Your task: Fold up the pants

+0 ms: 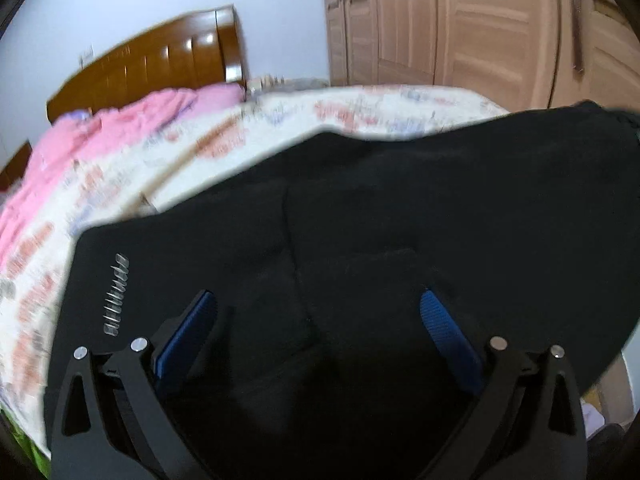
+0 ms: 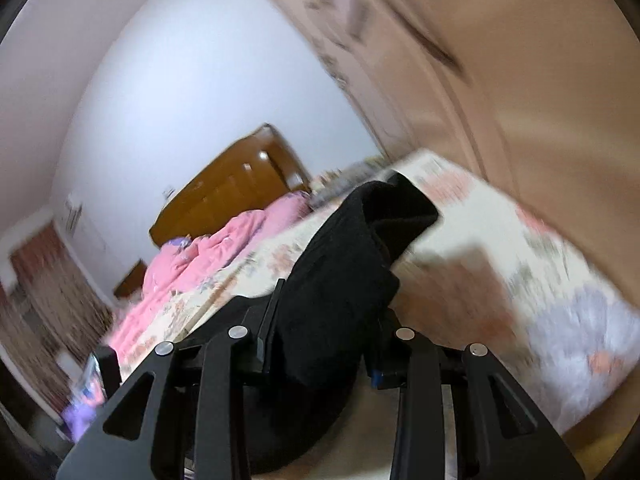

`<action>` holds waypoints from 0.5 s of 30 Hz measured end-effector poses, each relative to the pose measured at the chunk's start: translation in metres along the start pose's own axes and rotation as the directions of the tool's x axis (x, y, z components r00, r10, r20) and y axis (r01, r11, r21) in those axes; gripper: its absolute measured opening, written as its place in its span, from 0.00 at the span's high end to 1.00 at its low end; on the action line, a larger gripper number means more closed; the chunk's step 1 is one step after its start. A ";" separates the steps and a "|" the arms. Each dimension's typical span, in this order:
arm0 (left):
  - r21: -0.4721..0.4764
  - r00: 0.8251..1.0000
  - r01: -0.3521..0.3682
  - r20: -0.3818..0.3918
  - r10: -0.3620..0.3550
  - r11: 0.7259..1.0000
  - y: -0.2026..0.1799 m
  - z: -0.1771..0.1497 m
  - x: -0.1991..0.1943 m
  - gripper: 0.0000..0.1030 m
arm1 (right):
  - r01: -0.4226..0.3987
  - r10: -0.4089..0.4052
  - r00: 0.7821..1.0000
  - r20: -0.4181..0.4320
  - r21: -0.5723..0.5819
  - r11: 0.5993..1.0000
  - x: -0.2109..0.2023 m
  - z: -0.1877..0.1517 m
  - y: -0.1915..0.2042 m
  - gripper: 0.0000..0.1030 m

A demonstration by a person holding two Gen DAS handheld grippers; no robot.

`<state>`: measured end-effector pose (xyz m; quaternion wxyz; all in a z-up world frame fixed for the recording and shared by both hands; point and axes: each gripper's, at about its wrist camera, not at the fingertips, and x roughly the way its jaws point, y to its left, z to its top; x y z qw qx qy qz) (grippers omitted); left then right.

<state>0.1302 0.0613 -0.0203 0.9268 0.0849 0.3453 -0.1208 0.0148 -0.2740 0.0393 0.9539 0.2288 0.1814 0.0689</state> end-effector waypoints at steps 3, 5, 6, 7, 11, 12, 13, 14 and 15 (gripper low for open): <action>-0.098 0.992 0.011 0.128 0.002 0.995 0.032 0.003 -0.043 0.02 | -0.050 0.053 0.999 0.010 -0.191 0.980 0.010 0.010 0.073 0.68; -0.191 0.981 -0.038 0.177 0.073 0.981 0.067 -0.001 -0.065 0.02 | -0.089 0.092 0.996 -0.002 -0.297 0.951 0.024 0.010 0.120 0.68; -0.256 0.972 -0.084 0.194 0.136 0.963 0.090 -0.006 -0.077 0.02 | -0.106 0.109 0.994 -0.010 -0.330 0.938 0.031 0.008 0.138 0.68; -0.310 0.963 -0.116 0.199 0.184 0.943 0.109 -0.013 -0.087 0.02 | -0.135 0.135 0.991 -0.026 -0.375 0.917 0.042 0.003 0.163 0.68; -0.476 0.928 -0.190 0.198 0.315 0.859 0.176 -0.050 -0.127 0.02 | -0.229 0.196 0.973 -0.118 -0.523 0.821 0.088 -0.032 0.254 0.67; -0.511 0.919 -0.210 0.187 0.347 0.834 0.190 -0.063 -0.138 0.02 | -0.256 0.208 0.967 -0.150 -0.572 0.779 0.101 -0.050 0.281 0.67; -0.532 0.912 -0.222 0.182 0.367 0.817 0.200 -0.072 -0.145 0.02 | -0.271 0.208 0.962 -0.174 -0.614 0.741 0.108 -0.066 0.300 0.67; -0.550 0.906 -0.235 0.175 0.386 0.801 0.207 -0.083 -0.154 0.02 | -0.289 0.204 0.957 -0.205 -0.652 0.701 0.117 -0.083 0.317 0.68; -0.566 0.899 -0.254 0.160 0.407 0.784 0.216 -0.093 -0.160 0.02 | -0.312 0.194 0.950 -0.246 -0.688 0.655 0.123 -0.103 0.333 0.68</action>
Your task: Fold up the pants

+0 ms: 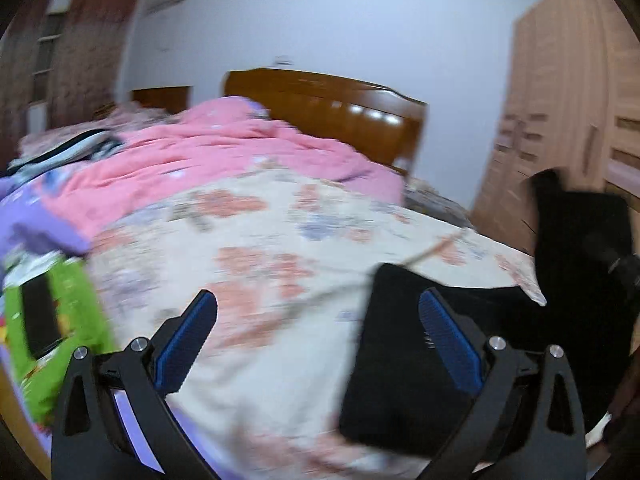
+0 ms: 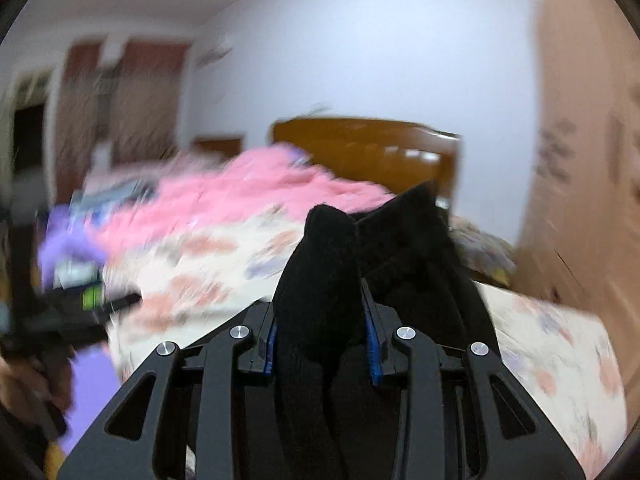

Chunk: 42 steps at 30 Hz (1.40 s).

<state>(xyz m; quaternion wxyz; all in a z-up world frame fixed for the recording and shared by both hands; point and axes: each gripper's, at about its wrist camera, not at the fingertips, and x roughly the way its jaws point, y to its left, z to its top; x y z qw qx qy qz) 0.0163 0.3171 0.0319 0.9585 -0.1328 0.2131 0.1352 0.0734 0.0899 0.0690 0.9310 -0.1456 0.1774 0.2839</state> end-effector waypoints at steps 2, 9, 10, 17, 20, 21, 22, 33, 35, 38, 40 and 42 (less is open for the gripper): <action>-0.010 1.000 -0.028 -0.011 0.028 1.000 0.020 -0.005 -0.003 0.02 | -0.045 0.018 0.990 -0.139 -0.199 0.979 0.038 -0.019 0.058 0.68; -0.039 0.995 -0.070 -0.074 0.067 0.997 0.054 -0.032 0.000 0.02 | 0.016 -0.098 0.984 -0.151 -0.472 0.882 0.060 -0.069 0.113 0.68; -0.043 0.995 -0.066 -0.078 0.063 0.997 0.055 -0.036 0.003 0.02 | 0.035 -0.107 0.986 -0.130 -0.464 0.885 0.057 -0.065 0.108 0.68; -0.053 0.996 -0.025 -0.086 0.020 0.998 0.044 -0.042 0.010 0.02 | 0.154 -0.153 0.988 0.034 -0.401 0.903 0.035 -0.017 0.105 0.68; -0.062 0.996 -0.022 -0.086 0.017 0.998 0.043 -0.042 0.012 0.02 | 0.121 -0.137 0.991 -0.004 -0.452 0.884 0.056 -0.025 0.123 0.68; -0.062 0.996 -0.026 -0.089 0.021 0.998 0.043 -0.043 0.013 0.02 | 0.104 -0.138 0.990 -0.031 -0.498 0.861 0.065 -0.037 0.133 0.68; -0.062 0.995 -0.031 -0.092 0.025 0.998 0.044 -0.043 0.013 0.03 | 0.073 -0.143 0.987 -0.079 -0.567 0.820 0.078 -0.053 0.145 0.67; -0.101 0.988 0.095 -0.111 -0.106 0.990 0.044 -0.020 0.010 0.02 | -0.106 0.109 0.994 -0.017 -0.431 0.896 -0.024 -0.047 0.105 0.11; -0.127 0.967 0.205 -0.130 -0.221 0.970 0.035 -0.010 0.013 0.02 | -0.098 0.117 0.992 0.043 -0.311 0.945 -0.060 -0.047 0.065 0.11; -0.166 0.877 0.415 -0.189 -0.442 0.894 0.006 0.007 0.029 0.02 | 0.006 -0.001 0.999 0.036 -0.138 0.990 -0.075 -0.055 0.001 0.11; -0.157 0.841 0.466 -0.226 -0.491 0.871 -0.015 0.014 0.041 0.02 | 0.036 -0.036 0.999 -0.023 0.012 0.999 -0.074 -0.067 -0.045 0.11; -0.103 0.826 0.476 -0.289 -0.484 0.873 -0.041 0.018 0.058 0.03 | 0.070 -0.060 0.996 -0.065 0.158 0.985 -0.074 -0.082 -0.084 0.11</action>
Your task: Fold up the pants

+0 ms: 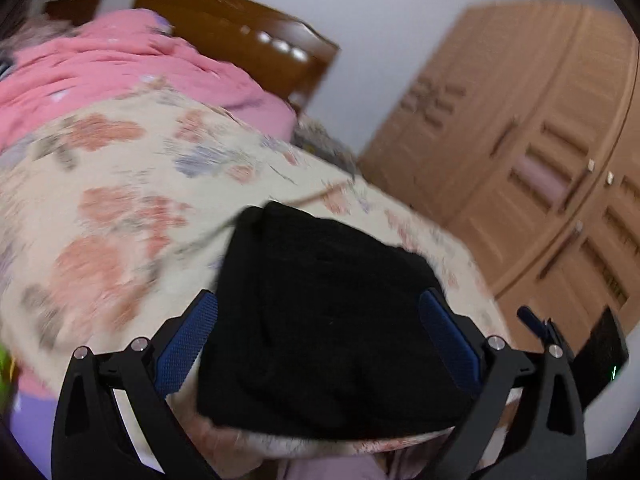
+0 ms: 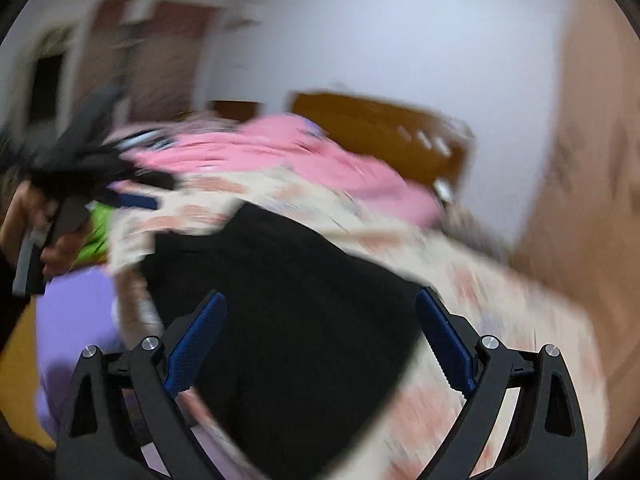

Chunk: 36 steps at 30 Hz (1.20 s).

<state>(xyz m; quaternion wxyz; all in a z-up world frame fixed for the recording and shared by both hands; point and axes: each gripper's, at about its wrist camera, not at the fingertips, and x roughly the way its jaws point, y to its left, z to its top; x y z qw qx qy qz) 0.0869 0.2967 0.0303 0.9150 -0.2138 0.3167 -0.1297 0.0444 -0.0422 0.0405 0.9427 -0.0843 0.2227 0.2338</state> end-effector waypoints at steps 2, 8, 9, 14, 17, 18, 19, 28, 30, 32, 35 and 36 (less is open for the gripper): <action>0.028 0.997 -0.022 -0.076 0.024 0.999 -0.005 0.006 0.023 0.03 | 0.012 -0.011 1.000 -0.020 0.069 0.998 0.003 -0.008 -0.021 0.11; 0.142 0.952 -0.140 -0.255 0.173 0.980 -0.003 -0.011 0.080 0.20 | -0.003 0.014 0.997 -0.075 0.141 0.990 0.018 -0.041 -0.040 0.11; 0.152 0.952 -0.146 -0.247 0.181 0.977 -0.004 -0.013 0.079 0.22 | -0.009 0.022 0.996 -0.088 0.142 0.990 0.021 -0.046 -0.039 0.11; 0.169 0.960 -0.150 -0.212 0.185 0.974 -0.009 -0.011 0.075 0.66 | -0.070 0.100 0.990 -0.104 0.263 0.962 0.029 -0.073 -0.053 0.10; 0.228 0.957 -0.214 -0.147 0.251 0.950 -0.025 -0.012 0.062 0.75 | -0.043 0.081 0.990 -0.117 0.297 0.954 0.027 -0.076 -0.064 0.10; 0.246 0.960 -0.232 -0.096 0.262 0.941 -0.035 -0.009 0.050 0.87 | -0.035 0.072 0.991 -0.109 0.310 0.950 0.024 -0.076 -0.068 0.10; 0.262 0.968 -0.228 -0.041 0.247 0.938 -0.047 -0.003 0.033 0.92 | -0.042 0.070 0.995 -0.075 0.329 0.943 0.016 -0.073 -0.072 0.10; 0.204 0.943 -0.299 -0.089 0.322 0.932 0.000 -0.021 0.041 0.90 | -0.118 0.128 0.991 -0.047 0.173 0.978 0.011 -0.054 -0.027 0.10; 0.130 0.962 -0.257 -0.063 0.267 0.958 0.010 -0.022 0.034 0.90 | -0.132 0.142 0.987 -0.073 0.125 0.983 0.016 -0.054 -0.014 0.10; 0.143 0.956 -0.278 -0.050 0.288 0.950 0.006 -0.023 0.035 0.90 | -0.179 0.185 0.982 -0.049 0.103 0.978 0.012 -0.048 -0.001 0.10; 0.191 0.943 -0.321 -0.023 0.331 0.928 -0.006 -0.025 0.034 0.90 | -0.251 0.252 0.968 -0.018 0.045 0.967 0.008 -0.039 0.021 0.10; 0.196 0.942 -0.326 -0.014 0.336 0.925 -0.008 -0.027 0.033 0.90 | -0.282 0.283 0.959 -0.029 0.029 0.959 0.011 -0.038 0.029 0.10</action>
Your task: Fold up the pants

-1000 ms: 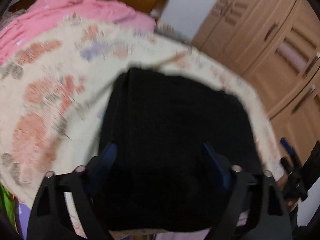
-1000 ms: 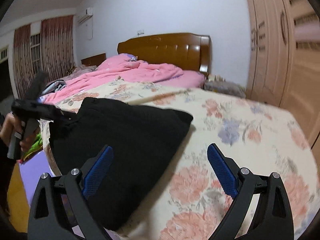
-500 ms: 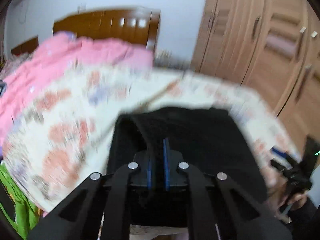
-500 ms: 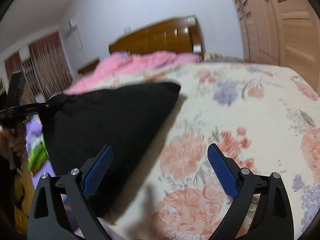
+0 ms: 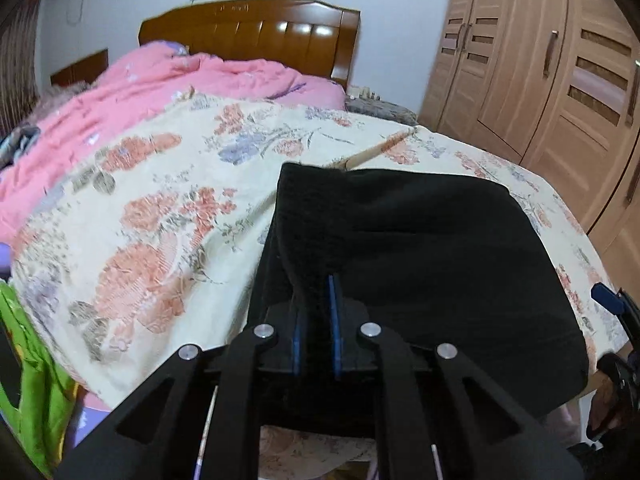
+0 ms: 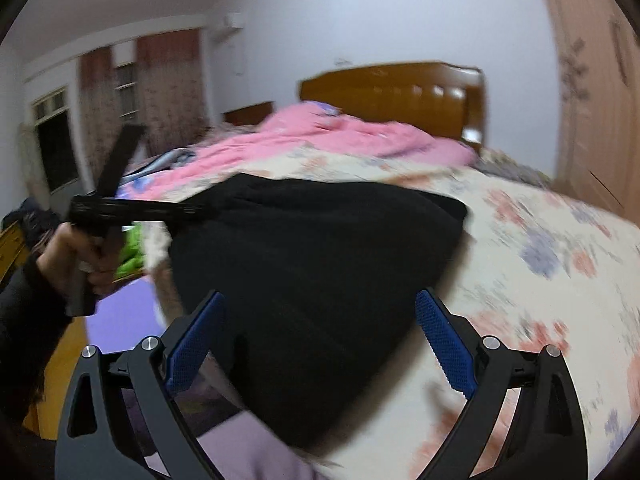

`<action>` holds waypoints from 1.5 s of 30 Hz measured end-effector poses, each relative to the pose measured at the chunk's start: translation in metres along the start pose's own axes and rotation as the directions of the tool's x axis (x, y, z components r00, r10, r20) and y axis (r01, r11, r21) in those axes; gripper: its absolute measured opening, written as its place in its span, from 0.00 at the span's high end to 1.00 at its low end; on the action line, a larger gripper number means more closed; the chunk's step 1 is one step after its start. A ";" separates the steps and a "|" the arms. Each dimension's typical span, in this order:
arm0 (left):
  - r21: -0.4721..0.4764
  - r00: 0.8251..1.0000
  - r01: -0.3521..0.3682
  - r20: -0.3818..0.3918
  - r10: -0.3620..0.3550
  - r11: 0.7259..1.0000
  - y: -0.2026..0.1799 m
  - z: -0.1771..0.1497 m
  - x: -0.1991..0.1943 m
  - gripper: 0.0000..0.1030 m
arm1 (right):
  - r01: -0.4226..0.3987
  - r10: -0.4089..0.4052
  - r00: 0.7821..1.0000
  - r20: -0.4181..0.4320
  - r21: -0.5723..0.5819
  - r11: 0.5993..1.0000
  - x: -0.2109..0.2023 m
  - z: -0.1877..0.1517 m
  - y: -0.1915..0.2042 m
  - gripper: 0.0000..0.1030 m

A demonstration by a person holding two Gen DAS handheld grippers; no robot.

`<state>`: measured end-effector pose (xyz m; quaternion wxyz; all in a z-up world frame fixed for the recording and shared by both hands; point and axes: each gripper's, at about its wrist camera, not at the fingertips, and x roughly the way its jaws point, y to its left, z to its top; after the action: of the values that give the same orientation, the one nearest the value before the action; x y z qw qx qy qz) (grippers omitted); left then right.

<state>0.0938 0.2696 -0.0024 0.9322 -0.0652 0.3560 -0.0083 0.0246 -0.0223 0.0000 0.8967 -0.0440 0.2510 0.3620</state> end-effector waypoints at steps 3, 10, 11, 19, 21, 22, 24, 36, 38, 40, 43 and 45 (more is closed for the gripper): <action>-0.053 1.000 0.027 0.003 -0.026 0.998 0.011 -0.008 0.004 0.87 | -0.049 0.039 0.989 -0.141 -0.068 0.996 0.035 -0.012 0.015 0.08; -0.148 0.999 -0.034 0.021 0.038 0.988 0.024 -0.010 -0.003 0.29 | -0.005 -0.026 0.988 -0.154 -0.202 0.979 0.044 -0.022 0.028 0.04; -0.171 0.995 -0.088 0.040 0.096 0.981 0.025 -0.005 -0.014 0.26 | -0.008 -0.022 0.988 -0.151 -0.196 0.981 0.044 -0.023 0.027 0.04; 0.081 0.981 -0.040 0.193 0.024 0.996 -0.061 0.062 -0.051 0.05 | 0.006 -0.035 0.989 -0.145 -0.195 0.981 0.045 -0.024 0.032 0.04; 0.165 0.994 0.035 0.099 -0.052 0.986 -0.081 0.074 -0.015 0.05 | 0.008 -0.037 0.988 -0.147 -0.198 0.980 0.045 -0.025 0.032 0.04; 0.182 0.996 0.066 0.040 -0.074 0.981 -0.084 0.078 0.007 0.05 | 0.010 -0.041 0.988 -0.149 -0.205 0.979 0.045 -0.025 0.033 0.04; 0.182 0.998 0.056 -0.051 -0.048 0.982 -0.075 0.076 0.049 0.05 | 0.012 -0.046 0.988 -0.150 -0.220 0.975 0.045 -0.026 0.033 0.04; -0.211 0.972 0.215 -0.045 -0.229 0.954 0.005 0.048 0.076 0.16 | -0.025 0.022 0.997 -0.071 -0.043 0.999 0.030 0.023 -0.028 0.04; -0.237 0.967 0.237 -0.036 -0.253 0.942 0.012 0.048 0.080 0.16 | -0.046 0.046 0.997 -0.058 0.011 0.999 0.043 0.040 -0.048 0.04; -0.276 0.958 0.273 -0.014 -0.288 0.922 0.021 0.046 0.077 0.16 | -0.133 0.139 0.988 -0.070 0.085 0.987 0.065 0.054 -0.070 0.04; -0.304 0.951 0.296 0.000 -0.310 0.906 0.025 0.044 0.077 0.16 | -0.151 0.174 0.969 -0.175 0.141 0.978 0.120 0.066 -0.105 0.05; -0.298 0.953 0.288 -0.003 -0.303 0.910 0.023 0.045 0.077 0.16 | -0.021 0.064 0.965 -0.255 0.166 0.986 0.142 0.069 -0.131 0.08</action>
<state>0.1802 0.2928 -0.0229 0.8909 -0.2563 0.3619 -0.0977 0.2284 -0.0109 -0.0217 0.8487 -0.0126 0.3957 0.3506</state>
